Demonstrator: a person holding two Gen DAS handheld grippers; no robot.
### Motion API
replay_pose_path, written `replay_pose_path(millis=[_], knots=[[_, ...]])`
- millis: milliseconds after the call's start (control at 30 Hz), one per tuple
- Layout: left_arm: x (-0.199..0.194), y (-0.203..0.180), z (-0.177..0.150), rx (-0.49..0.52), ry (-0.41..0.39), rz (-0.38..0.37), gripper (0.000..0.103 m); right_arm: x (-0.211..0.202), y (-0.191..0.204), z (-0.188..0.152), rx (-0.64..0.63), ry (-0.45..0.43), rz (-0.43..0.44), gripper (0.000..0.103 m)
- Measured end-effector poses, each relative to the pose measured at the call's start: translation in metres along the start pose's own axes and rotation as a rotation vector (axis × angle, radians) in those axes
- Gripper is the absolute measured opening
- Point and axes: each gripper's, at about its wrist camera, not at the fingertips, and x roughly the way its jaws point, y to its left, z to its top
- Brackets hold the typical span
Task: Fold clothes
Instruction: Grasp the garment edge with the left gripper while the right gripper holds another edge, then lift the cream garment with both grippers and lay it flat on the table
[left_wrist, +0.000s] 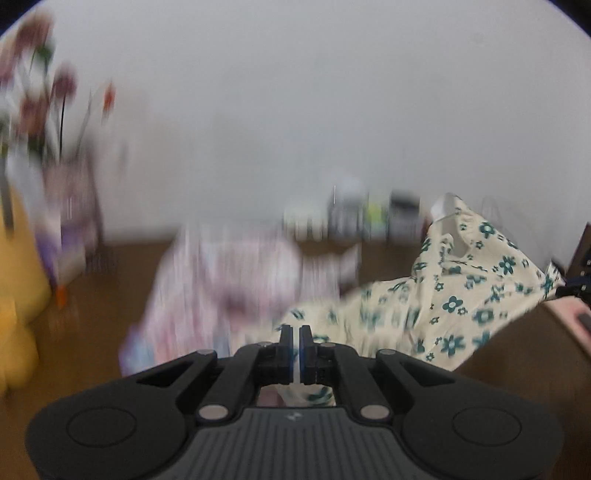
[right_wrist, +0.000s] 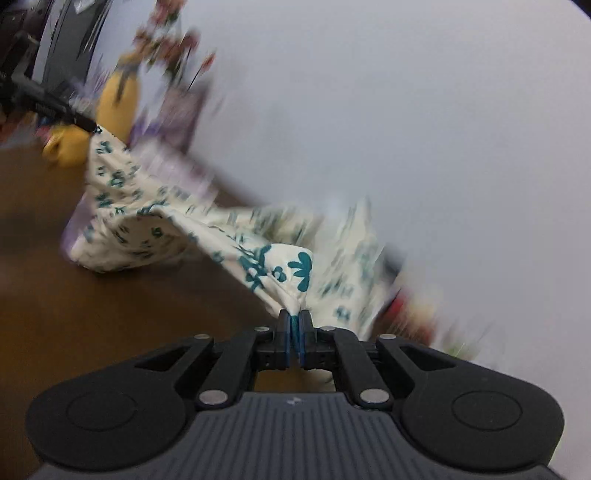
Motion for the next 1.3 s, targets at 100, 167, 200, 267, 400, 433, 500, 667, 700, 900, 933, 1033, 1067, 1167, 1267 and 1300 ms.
replay_pose_path(millis=[100, 167, 200, 267, 400, 433, 500, 667, 700, 900, 933, 1033, 1067, 1167, 1267, 1300], knots=[[0.004, 0.0, -0.028, -0.029, 0.054, -0.038, 0.002, 0.023, 0.017, -0.048, 0.057, 0.116, 0.062, 0.003], [0.006, 0.0, -0.047, -0.048, 0.09, -0.063, 0.007, 0.029, 0.025, -0.065, 0.082, 0.141, 0.074, 0.003], [0.007, 0.0, -0.056, -0.057, 0.108, -0.076, 0.01, 0.03, 0.028, -0.072, 0.092, 0.146, 0.073, 0.003], [0.01, -0.001, -0.075, -0.077, 0.144, -0.101, 0.028, 0.028, 0.028, -0.075, 0.109, 0.136, 0.08, 0.004], [0.031, -0.045, -0.083, 0.062, 0.179, -0.143, 0.058, 0.024, 0.027, -0.078, 0.129, 0.106, 0.085, 0.013], [0.038, -0.06, -0.082, 0.112, 0.185, -0.153, 0.058, 0.022, 0.027, -0.078, 0.126, 0.097, 0.083, 0.022], [0.061, -0.085, -0.082, 0.208, 0.203, -0.123, 0.058, 0.024, 0.032, -0.077, 0.093, 0.094, 0.068, 0.038], [0.109, -0.119, -0.095, 0.39, 0.245, -0.038, 0.045, 0.037, 0.041, -0.078, 0.015, 0.109, 0.074, 0.041], [0.111, -0.118, -0.095, 0.39, 0.254, -0.039, 0.035, 0.04, 0.042, -0.078, 0.001, 0.109, 0.071, 0.041], [0.104, -0.112, -0.097, 0.405, 0.272, -0.051, 0.006, 0.051, 0.039, -0.077, -0.028, 0.131, 0.071, 0.02], [0.098, -0.111, -0.097, 0.411, 0.266, -0.055, 0.011, 0.05, 0.037, -0.076, -0.027, 0.127, 0.069, 0.02], [0.092, -0.111, -0.101, 0.431, 0.265, -0.028, 0.016, 0.047, 0.031, -0.076, -0.019, 0.111, 0.06, 0.023], [0.092, -0.111, -0.102, 0.441, 0.265, -0.015, 0.016, 0.047, 0.03, -0.076, -0.018, 0.11, 0.056, 0.023], [0.099, -0.115, -0.103, 0.439, 0.26, -0.004, 0.018, 0.048, 0.03, -0.076, -0.015, 0.11, 0.042, 0.023], [0.105, -0.12, -0.104, 0.448, 0.25, 0.004, 0.01, 0.051, 0.032, -0.076, -0.022, 0.117, 0.032, 0.023], [0.105, -0.123, -0.104, 0.459, 0.248, 0.017, 0.003, 0.051, 0.033, -0.076, -0.024, 0.12, 0.028, 0.019]])
